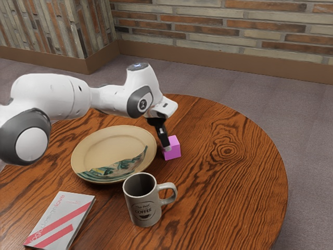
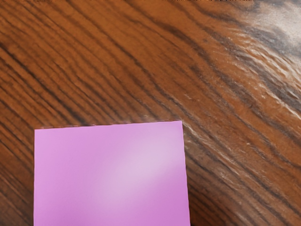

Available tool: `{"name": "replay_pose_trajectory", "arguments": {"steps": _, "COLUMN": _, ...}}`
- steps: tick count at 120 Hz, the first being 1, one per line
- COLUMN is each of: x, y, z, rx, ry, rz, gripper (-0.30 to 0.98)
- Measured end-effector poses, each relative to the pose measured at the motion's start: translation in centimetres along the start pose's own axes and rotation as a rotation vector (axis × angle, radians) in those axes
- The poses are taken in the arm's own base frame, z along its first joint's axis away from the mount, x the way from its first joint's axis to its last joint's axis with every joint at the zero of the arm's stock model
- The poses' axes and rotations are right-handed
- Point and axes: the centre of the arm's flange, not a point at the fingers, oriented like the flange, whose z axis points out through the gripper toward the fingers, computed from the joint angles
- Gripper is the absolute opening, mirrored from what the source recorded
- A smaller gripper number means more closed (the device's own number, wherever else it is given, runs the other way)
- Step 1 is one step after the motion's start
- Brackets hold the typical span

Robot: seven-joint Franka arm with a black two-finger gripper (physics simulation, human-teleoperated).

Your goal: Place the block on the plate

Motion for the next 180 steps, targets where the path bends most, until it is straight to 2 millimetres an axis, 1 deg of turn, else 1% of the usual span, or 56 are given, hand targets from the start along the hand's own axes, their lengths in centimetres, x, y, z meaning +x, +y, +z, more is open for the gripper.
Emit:
{"name": "replay_pose_trajectory", "arguments": {"steps": 10, "x": -0.1, "y": -0.4, "z": 1.1, "rx": -0.009, "ry": -0.002, "rz": 0.020, "gripper": 0.69}}
{"name": "replay_pose_trajectory", "arguments": {"steps": 27, "x": -0.2, "y": -0.8, "z": 2.5, "rx": -0.018, "ry": -0.004, "rz": 0.049, "gripper": 0.69}}
{"name": "replay_pose_trajectory", "arguments": {"steps": 45, "x": -0.3, "y": -0.6, "z": 3.8, "rx": -0.032, "ry": -0.006, "rz": 0.076, "gripper": 0.69}}
{"name": "replay_pose_trajectory", "arguments": {"steps": 56, "x": 0.7, "y": -0.8, "z": 3.0, "rx": -0.016, "ry": 0.016, "rz": 0.097, "gripper": 0.66}}
{"name": "replay_pose_trajectory", "arguments": {"steps": 87, "x": 0.8, "y": -1.2, "z": 2.7, "rx": -0.012, "ry": 0.028, "rz": 0.119, "gripper": 0.46}}
{"name": "replay_pose_trajectory", "arguments": {"steps": 106, "x": 0.5, "y": -1.5, "z": 2.8, "rx": -0.010, "ry": 0.030, "rz": 0.121, "gripper": 0.41}}
{"name": "replay_pose_trajectory", "arguments": {"steps": 125, "x": 1.1, "y": -1.0, "z": 2.5, "rx": -0.011, "ry": 0.035, "rz": 0.137, "gripper": 0.37}}
{"name": "replay_pose_trajectory", "arguments": {"steps": 129, "x": 1.4, "y": -0.9, "z": 2.2, "rx": -0.007, "ry": 0.039, "rz": 0.143, "gripper": 0.36}}
{"name": "replay_pose_trajectory", "arguments": {"steps": 133, "x": 1.9, "y": -0.8, "z": 1.4, "rx": 0.004, "ry": 0.048, "rz": 0.151, "gripper": 0.36}}
{"name": "replay_pose_trajectory", "arguments": {"steps": 139, "x": 2.7, "y": -0.7, "z": -1.3, "rx": 0.032, "ry": 0.068, "rz": 0.164, "gripper": 0.35}}
{"name": "replay_pose_trajectory", "arguments": {"steps": 145, "x": 2.5, "y": 0.2, "z": -4.7, "rx": 0.049, "ry": 0.075, "rz": 0.172, "gripper": 0.34}}
{"name": "replay_pose_trajectory", "arguments": {"steps": 149, "x": 1.5, "y": 0.8, "z": -6.8, "rx": 0.057, "ry": 0.069, "rz": 0.167, "gripper": 0.34}}
{"name": "replay_pose_trajectory", "arguments": {"steps": 153, "x": -0.1, "y": 1.4, "z": -8.5, "rx": 0.059, "ry": 0.056, "rz": 0.155, "gripper": 0.34}}
{"name": "replay_pose_trajectory", "arguments": {"steps": 157, "x": -2.3, "y": 1.8, "z": -10.0, "rx": 0.059, "ry": 0.037, "rz": 0.134, "gripper": 0.34}}
{"name": "replay_pose_trajectory", "arguments": {"steps": 163, "x": -6.5, "y": 2.1, "z": -11.5, "rx": 0.054, "ry": 0.008, "rz": 0.085, "gripper": 0.34}}
{"name": "replay_pose_trajectory", "arguments": {"steps": 169, "x": -10.2, "y": 1.6, "z": -11.9, "rx": 0.045, "ry": -0.016, "rz": 0.031, "gripper": 0.35}}
{"name": "replay_pose_trajectory", "arguments": {"steps": 175, "x": -13.7, "y": 1.1, "z": -11.2, "rx": 0.028, "ry": -0.044, "rz": -0.024, "gripper": 0.35}}
{"name": "replay_pose_trajectory", "arguments": {"steps": 180, "x": -15.9, "y": 0.7, "z": -10.5, "rx": 0.014, "ry": -0.061, "rz": -0.064, "gripper": 0.35}}
